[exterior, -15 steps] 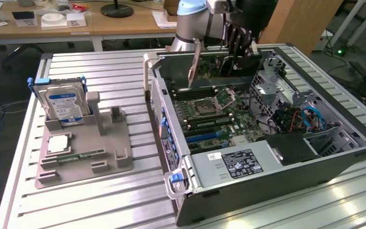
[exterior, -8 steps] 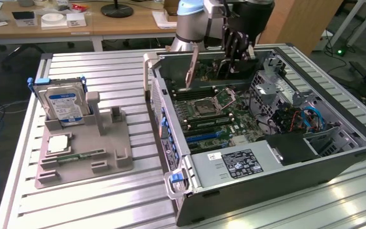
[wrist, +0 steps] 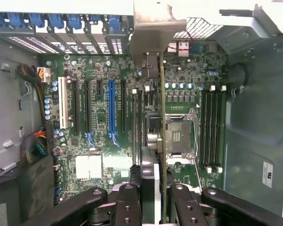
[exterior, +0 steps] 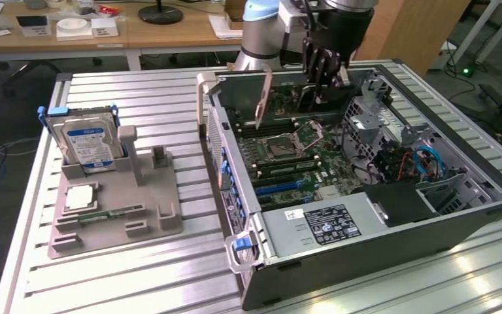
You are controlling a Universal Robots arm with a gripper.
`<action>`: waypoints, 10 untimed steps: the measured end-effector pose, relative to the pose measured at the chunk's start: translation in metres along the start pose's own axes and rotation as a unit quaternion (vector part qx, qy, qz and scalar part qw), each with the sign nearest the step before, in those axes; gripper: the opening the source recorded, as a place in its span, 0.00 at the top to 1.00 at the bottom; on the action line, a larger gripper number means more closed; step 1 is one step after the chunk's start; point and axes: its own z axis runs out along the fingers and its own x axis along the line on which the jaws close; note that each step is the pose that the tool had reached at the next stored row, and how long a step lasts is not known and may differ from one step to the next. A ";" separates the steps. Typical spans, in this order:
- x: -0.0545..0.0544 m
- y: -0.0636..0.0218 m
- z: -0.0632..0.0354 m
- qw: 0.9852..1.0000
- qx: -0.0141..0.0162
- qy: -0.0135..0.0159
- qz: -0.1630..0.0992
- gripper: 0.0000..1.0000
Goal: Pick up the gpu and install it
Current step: 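Insert the gpu into the slot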
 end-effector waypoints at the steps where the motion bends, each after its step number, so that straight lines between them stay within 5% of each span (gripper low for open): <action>1: 0.000 0.0009 0.0018 1.000 0.000 0.000 0.000 0.72; 10: 0.010 0.0022 0.0131 1.000 0.003 0.001 0.023 0.72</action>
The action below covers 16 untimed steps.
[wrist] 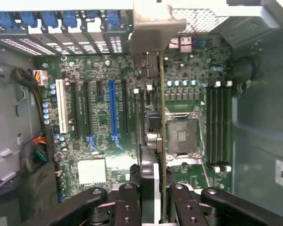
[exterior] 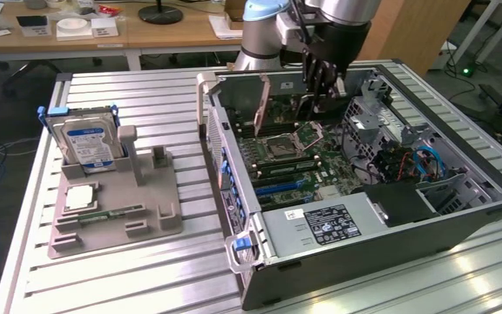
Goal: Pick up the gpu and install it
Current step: 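Insert the gpu into the slot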
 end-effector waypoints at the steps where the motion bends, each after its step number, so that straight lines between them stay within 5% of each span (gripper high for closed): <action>1: 0.003 -0.0001 0.0010 1.000 0.000 0.000 0.000 0.72; 10: 0.007 0.0128 0.0155 1.000 0.000 0.000 0.001 0.72; 16: 0.026 0.0119 0.0222 1.000 0.000 -0.002 0.001 0.72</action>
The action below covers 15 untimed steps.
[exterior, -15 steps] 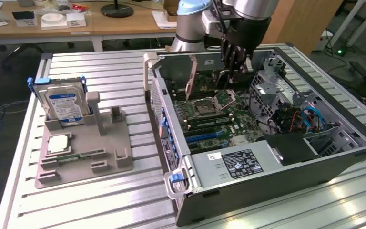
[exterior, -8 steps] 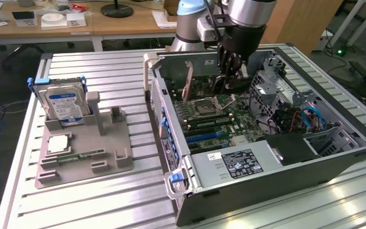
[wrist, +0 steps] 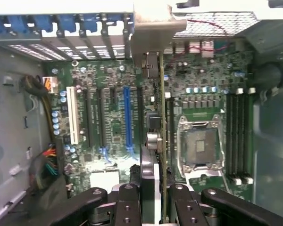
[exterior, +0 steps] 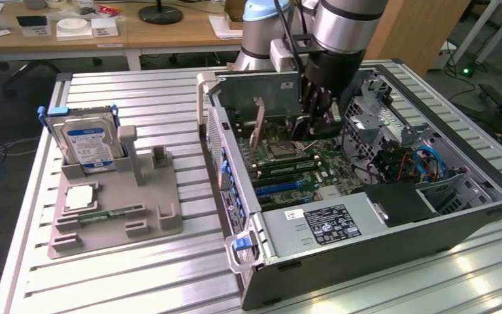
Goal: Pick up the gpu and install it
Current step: 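Insert the gpu into the slot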
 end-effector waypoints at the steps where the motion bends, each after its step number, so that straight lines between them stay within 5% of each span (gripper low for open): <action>1: 0.002 -0.0001 0.0008 1.000 0.000 0.000 0.000 0.72; 11: 0.008 0.0125 0.0166 1.000 0.000 0.000 0.000 0.72; 15: 0.008 0.0127 0.0238 1.000 0.000 0.003 0.000 0.72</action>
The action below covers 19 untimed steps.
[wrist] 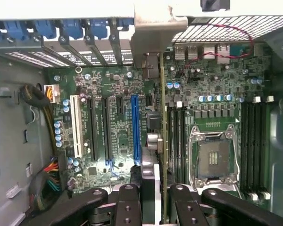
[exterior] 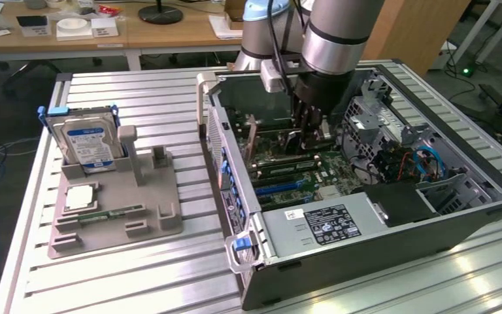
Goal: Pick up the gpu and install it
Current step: 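Insert the gpu into the slot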
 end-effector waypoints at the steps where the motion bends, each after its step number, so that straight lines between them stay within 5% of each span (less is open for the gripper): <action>1: 0.000 0.0001 0.0018 1.000 0.000 0.001 0.000 0.72; 4: 0.000 0.0003 0.0068 1.000 0.000 0.005 0.000 0.72; 19: 0.011 0.0010 0.0190 1.000 -0.001 0.005 0.001 0.72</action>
